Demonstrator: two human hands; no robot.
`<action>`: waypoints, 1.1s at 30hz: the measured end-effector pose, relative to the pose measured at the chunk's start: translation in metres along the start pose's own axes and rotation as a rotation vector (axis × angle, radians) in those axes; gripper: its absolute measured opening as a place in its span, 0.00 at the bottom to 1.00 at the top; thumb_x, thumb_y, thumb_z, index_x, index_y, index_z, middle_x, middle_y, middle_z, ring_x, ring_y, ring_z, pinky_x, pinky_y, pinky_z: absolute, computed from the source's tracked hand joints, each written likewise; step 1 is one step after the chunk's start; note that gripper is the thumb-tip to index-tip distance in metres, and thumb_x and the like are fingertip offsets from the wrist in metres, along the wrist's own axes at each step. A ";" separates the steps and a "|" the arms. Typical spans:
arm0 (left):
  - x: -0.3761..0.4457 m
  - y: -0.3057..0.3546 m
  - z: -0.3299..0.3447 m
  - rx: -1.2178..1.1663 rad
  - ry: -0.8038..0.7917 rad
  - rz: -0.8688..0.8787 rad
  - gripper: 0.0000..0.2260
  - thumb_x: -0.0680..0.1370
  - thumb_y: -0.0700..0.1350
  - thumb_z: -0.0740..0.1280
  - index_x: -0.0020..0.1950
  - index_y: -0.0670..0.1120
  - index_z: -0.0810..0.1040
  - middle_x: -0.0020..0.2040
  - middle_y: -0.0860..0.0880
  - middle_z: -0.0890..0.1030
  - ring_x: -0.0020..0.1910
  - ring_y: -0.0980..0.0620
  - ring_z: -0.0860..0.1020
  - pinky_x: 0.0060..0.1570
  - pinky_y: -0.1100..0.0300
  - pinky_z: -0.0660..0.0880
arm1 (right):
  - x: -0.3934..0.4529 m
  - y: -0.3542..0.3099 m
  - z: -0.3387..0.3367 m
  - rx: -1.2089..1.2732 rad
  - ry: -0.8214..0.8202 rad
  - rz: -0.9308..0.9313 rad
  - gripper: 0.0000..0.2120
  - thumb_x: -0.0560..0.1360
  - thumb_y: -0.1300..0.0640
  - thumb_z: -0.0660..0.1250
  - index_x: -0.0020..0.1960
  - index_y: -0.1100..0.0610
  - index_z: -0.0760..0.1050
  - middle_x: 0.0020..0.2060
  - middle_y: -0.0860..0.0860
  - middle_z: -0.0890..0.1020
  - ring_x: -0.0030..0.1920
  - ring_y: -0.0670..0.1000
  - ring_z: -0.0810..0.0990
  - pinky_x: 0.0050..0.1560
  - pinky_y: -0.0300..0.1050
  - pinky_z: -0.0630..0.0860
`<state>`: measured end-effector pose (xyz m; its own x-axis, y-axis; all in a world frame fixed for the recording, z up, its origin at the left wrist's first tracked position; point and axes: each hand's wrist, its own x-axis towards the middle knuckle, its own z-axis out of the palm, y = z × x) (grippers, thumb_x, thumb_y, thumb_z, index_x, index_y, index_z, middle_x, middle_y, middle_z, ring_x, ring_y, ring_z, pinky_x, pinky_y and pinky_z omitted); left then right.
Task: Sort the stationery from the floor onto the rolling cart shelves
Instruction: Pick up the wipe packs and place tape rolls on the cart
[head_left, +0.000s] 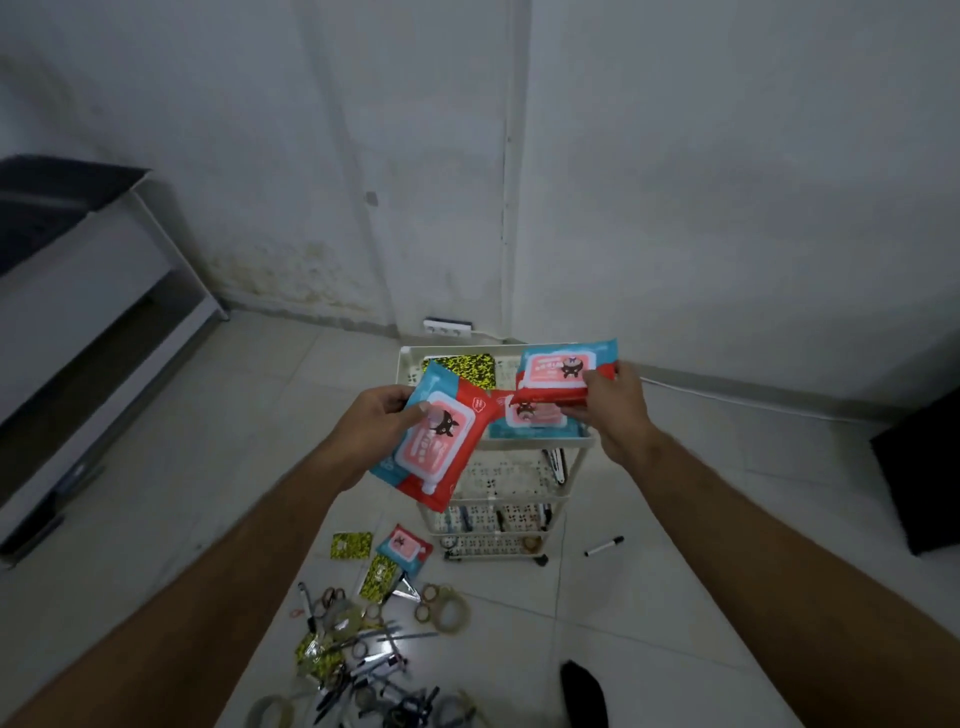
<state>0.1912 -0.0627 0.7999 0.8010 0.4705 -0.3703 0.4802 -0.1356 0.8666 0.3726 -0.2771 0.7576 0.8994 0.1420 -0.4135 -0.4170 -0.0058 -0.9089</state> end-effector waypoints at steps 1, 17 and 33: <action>0.008 0.002 0.006 -0.012 0.004 -0.031 0.06 0.80 0.47 0.68 0.56 0.48 0.81 0.46 0.50 0.87 0.44 0.51 0.86 0.41 0.58 0.80 | 0.016 -0.003 -0.001 -0.032 0.004 0.004 0.12 0.80 0.65 0.62 0.63 0.59 0.72 0.53 0.57 0.83 0.45 0.53 0.86 0.35 0.48 0.83; 0.082 0.016 0.061 0.264 0.009 -0.123 0.09 0.80 0.50 0.62 0.53 0.51 0.80 0.44 0.52 0.84 0.40 0.54 0.84 0.41 0.58 0.77 | 0.121 0.009 0.012 -0.836 -0.266 -0.248 0.15 0.78 0.58 0.69 0.63 0.59 0.73 0.58 0.54 0.83 0.52 0.54 0.84 0.35 0.32 0.72; 0.158 0.033 0.167 0.894 -0.091 0.179 0.17 0.84 0.52 0.57 0.72 0.57 0.73 0.69 0.48 0.75 0.70 0.44 0.65 0.71 0.43 0.56 | 0.120 0.003 -0.029 -1.026 -0.269 -0.569 0.11 0.80 0.53 0.66 0.61 0.56 0.75 0.56 0.51 0.77 0.47 0.42 0.73 0.36 0.25 0.63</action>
<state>0.3935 -0.1384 0.7142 0.8968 0.3123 -0.3133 0.4140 -0.8422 0.3455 0.4836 -0.2892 0.7038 0.8134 0.5812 -0.0255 0.4393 -0.6425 -0.6279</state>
